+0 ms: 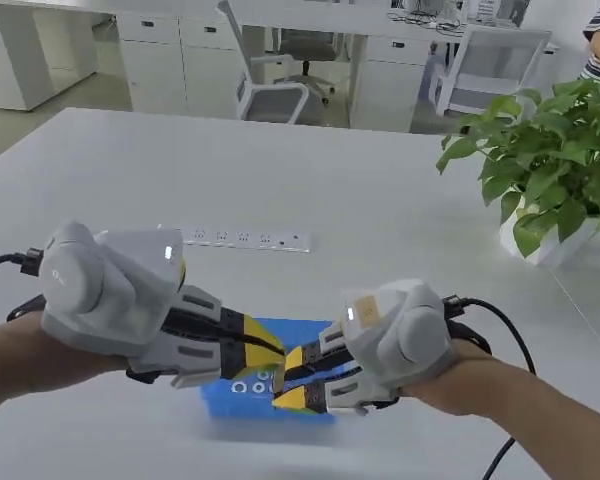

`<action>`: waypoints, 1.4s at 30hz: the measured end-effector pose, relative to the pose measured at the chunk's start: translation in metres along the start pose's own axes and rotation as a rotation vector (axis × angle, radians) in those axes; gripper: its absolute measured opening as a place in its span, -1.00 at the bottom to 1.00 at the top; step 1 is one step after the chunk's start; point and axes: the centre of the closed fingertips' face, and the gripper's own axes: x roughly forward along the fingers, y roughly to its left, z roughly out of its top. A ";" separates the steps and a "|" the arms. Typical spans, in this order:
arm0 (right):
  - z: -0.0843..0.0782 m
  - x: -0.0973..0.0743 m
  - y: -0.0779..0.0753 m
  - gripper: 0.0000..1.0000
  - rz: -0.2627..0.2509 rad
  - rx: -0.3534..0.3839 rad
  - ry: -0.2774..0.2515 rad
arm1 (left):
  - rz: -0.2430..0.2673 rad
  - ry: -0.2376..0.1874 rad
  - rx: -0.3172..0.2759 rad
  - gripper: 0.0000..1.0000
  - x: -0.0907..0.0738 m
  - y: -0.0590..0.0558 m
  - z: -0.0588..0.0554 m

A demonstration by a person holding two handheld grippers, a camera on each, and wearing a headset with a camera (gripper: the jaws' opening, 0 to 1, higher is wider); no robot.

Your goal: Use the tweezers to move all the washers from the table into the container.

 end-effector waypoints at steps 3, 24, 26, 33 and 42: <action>0.002 -0.001 0.006 -0.78 0.002 0.006 -0.007 | -0.005 -0.001 -0.002 -0.91 -0.002 -0.003 0.001; -0.006 -0.003 0.025 -0.87 0.013 0.006 0.075 | -0.045 0.049 -0.002 -0.91 -0.009 -0.023 -0.015; -0.008 -0.004 0.025 -0.87 0.012 0.003 0.091 | -0.046 0.053 -0.003 -0.91 -0.009 -0.023 -0.017; -0.015 -0.003 0.029 -0.87 0.031 -0.025 0.148 | -0.054 0.082 0.000 -0.90 -0.006 -0.027 -0.027; -0.013 0.000 0.030 -0.88 0.040 -0.025 0.152 | -0.054 0.095 0.006 -0.83 -0.005 -0.026 -0.031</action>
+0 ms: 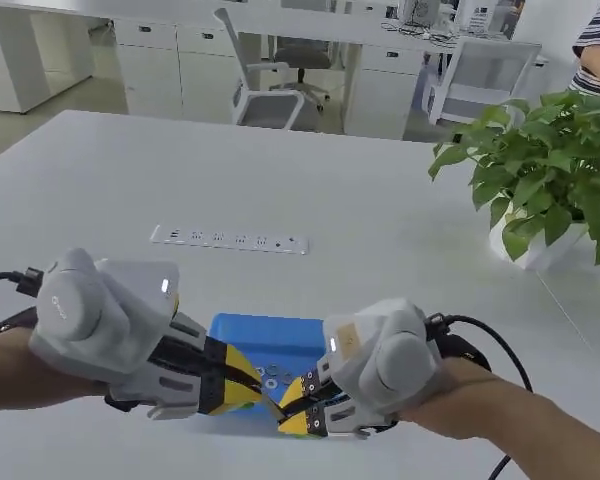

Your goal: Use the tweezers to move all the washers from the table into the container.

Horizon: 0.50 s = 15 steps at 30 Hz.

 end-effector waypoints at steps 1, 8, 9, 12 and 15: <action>0.001 0.000 0.000 -0.87 0.001 0.005 -0.002 | 0.000 0.006 0.006 -0.86 0.000 0.000 -0.001; -0.001 0.002 0.002 -0.87 0.009 0.006 0.015 | 0.002 0.019 0.016 -0.89 0.001 0.000 -0.005; -0.002 0.002 0.001 -0.87 0.007 0.008 0.016 | 0.003 0.020 0.014 -0.90 0.001 0.000 -0.006; -0.004 0.002 0.002 -0.87 0.008 0.009 0.021 | 0.003 0.027 0.010 -0.90 0.002 0.000 -0.009; -0.007 0.002 0.005 -0.87 0.013 0.010 0.035 | -0.003 0.052 0.010 -0.90 0.004 -0.002 -0.017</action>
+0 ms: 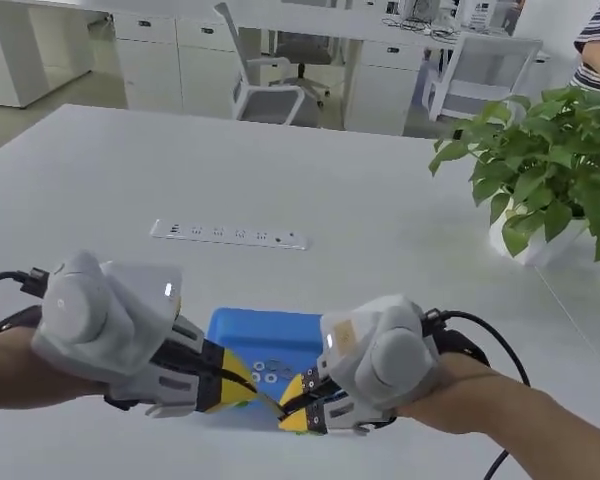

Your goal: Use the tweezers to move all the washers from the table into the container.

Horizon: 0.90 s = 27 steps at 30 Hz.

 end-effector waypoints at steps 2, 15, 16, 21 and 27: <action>-0.002 0.000 0.001 -0.87 0.001 -0.001 0.007 | -0.002 0.012 -0.004 -0.90 0.002 -0.001 -0.005; -0.015 0.003 0.011 -0.87 0.019 0.014 0.036 | -0.035 0.149 0.002 -0.90 0.019 -0.009 -0.048; -0.015 0.003 0.011 -0.87 0.020 0.018 0.036 | -0.036 0.157 0.002 -0.90 0.021 -0.010 -0.050; -0.017 0.007 0.015 -0.87 0.027 0.027 0.032 | -0.048 0.212 0.012 -0.90 0.029 -0.011 -0.067; -0.023 0.014 0.016 -0.86 0.034 0.037 0.040 | -0.060 0.242 0.012 -0.90 0.037 -0.012 -0.079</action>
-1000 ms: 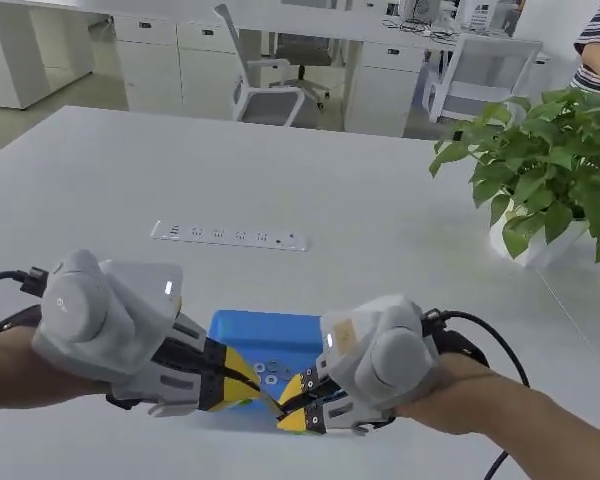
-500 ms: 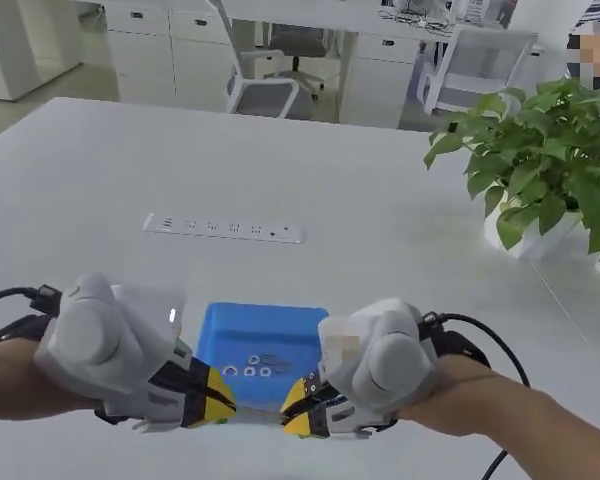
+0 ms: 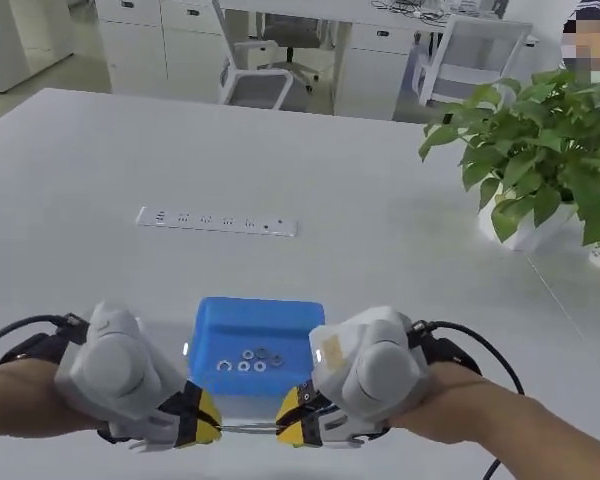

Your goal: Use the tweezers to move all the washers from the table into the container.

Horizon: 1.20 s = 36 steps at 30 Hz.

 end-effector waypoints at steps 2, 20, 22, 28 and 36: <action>-0.002 0.003 0.000 -0.86 0.001 0.002 0.003 | -0.006 0.008 0.000 -0.90 0.003 0.000 -0.003; -0.017 0.026 0.002 -0.83 0.019 0.027 0.022 | -0.040 0.054 0.003 -0.90 0.022 0.000 -0.024; -0.019 0.028 0.002 -0.82 0.023 0.032 0.027 | -0.046 0.055 0.000 -0.90 0.023 0.000 -0.025; -0.022 0.031 0.002 -0.81 0.031 0.033 0.030 | -0.051 0.060 -0.005 -0.90 0.026 0.000 -0.027; -0.024 0.035 0.001 -0.80 0.040 0.041 0.032 | -0.050 0.070 -0.002 -0.90 0.030 0.001 -0.032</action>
